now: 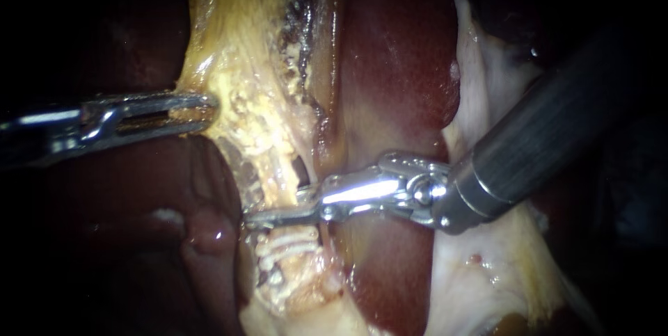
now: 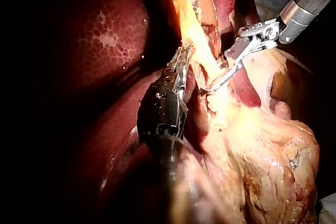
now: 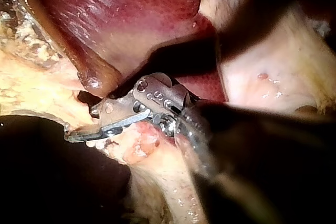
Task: Going back third clip left tube
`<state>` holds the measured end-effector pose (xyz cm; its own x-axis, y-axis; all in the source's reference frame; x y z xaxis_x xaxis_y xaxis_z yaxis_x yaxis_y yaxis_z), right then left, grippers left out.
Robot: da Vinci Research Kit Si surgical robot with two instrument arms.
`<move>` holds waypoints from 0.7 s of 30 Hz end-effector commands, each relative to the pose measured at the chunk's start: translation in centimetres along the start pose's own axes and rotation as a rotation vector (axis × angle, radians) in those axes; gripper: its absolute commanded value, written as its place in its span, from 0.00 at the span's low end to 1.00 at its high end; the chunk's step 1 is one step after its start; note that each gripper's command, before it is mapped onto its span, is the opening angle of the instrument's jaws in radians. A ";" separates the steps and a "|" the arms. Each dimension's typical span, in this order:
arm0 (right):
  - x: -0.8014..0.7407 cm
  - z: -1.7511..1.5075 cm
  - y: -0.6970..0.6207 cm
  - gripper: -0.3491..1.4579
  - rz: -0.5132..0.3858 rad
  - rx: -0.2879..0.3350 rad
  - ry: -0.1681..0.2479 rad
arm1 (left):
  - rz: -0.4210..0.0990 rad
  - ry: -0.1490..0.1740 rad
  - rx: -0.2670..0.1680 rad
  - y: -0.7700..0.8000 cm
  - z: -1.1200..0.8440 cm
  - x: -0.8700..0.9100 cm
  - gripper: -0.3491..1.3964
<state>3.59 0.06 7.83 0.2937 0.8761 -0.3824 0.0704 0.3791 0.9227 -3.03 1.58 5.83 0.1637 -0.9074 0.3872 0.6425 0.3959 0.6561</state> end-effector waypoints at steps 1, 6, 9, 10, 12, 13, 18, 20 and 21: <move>0.00 0.00 0.00 0.00 0.000 0.000 0.001 | 0.000 0.000 -0.001 -0.01 -0.01 0.00 0.00; 0.01 0.00 -0.01 0.00 0.000 -0.001 0.002 | -0.001 -0.001 -0.003 -0.04 -0.01 0.00 0.00; 0.02 0.02 -0.01 0.19 -0.016 0.009 0.023 | -0.001 -0.001 -0.003 -0.04 -0.01 0.00 0.00; 0.02 0.03 -0.01 0.30 -0.034 0.004 0.043 | -0.001 -0.001 -0.003 -0.04 -0.01 0.00 0.00; 0.02 0.03 -0.03 0.48 -0.067 0.006 0.072 | -0.001 -0.001 -0.003 -0.04 -0.02 0.00 0.00; 0.02 0.03 -0.04 0.50 -0.096 0.008 0.079 | -0.001 -0.001 -0.003 -0.04 -0.02 0.00 0.00; -0.05 -0.09 -0.11 0.52 -0.252 0.012 0.085 | -0.001 -0.001 -0.003 -0.05 -0.03 0.00 0.00; -0.09 -0.18 -0.13 0.52 -0.294 0.015 0.080 | -0.001 -0.001 -0.003 -0.05 -0.03 0.00 0.00; -0.12 -0.25 -0.13 0.52 -0.318 0.009 0.081 | -0.001 -0.001 -0.003 -0.05 -0.03 0.00 0.00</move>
<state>3.24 -0.03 7.74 0.1760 0.7243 -0.6666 0.1547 0.6485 0.7454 -3.04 1.55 5.78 0.1620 -0.9077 0.3871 0.6450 0.3942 0.6546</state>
